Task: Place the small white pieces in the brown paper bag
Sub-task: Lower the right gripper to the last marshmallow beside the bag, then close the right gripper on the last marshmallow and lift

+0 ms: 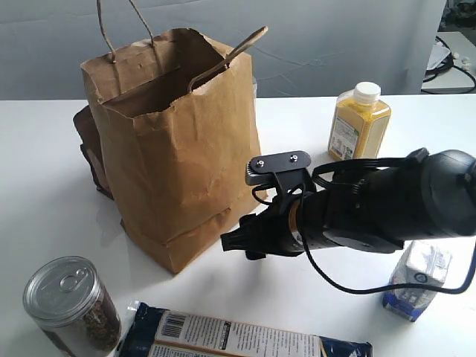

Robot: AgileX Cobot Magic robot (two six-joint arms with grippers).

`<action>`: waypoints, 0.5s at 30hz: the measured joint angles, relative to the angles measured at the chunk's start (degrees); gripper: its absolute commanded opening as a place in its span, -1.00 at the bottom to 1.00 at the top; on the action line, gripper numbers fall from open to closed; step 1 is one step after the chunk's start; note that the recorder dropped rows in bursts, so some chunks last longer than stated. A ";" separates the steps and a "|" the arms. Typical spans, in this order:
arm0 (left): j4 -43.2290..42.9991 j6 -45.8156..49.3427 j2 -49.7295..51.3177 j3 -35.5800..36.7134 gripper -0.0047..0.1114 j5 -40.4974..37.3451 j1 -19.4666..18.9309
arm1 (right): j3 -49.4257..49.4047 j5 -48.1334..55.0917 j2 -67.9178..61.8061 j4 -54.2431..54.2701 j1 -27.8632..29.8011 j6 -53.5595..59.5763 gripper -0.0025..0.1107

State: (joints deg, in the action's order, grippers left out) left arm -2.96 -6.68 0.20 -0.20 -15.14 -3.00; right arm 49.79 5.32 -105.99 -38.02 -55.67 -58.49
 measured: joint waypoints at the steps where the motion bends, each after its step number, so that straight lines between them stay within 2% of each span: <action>1: 0.00 0.00 0.00 0.00 -0.92 0.00 0.00 | 0.34 -0.15 -0.46 0.00 0.00 0.00 0.09; 15: 0.00 0.00 0.00 0.00 -0.92 0.00 0.00 | 1.71 -0.18 -5.06 -1.52 0.00 0.14 0.09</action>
State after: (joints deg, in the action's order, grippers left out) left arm -2.96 -6.68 0.20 -0.20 -15.14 -3.00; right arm 51.51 5.14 -111.06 -39.54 -55.67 -58.36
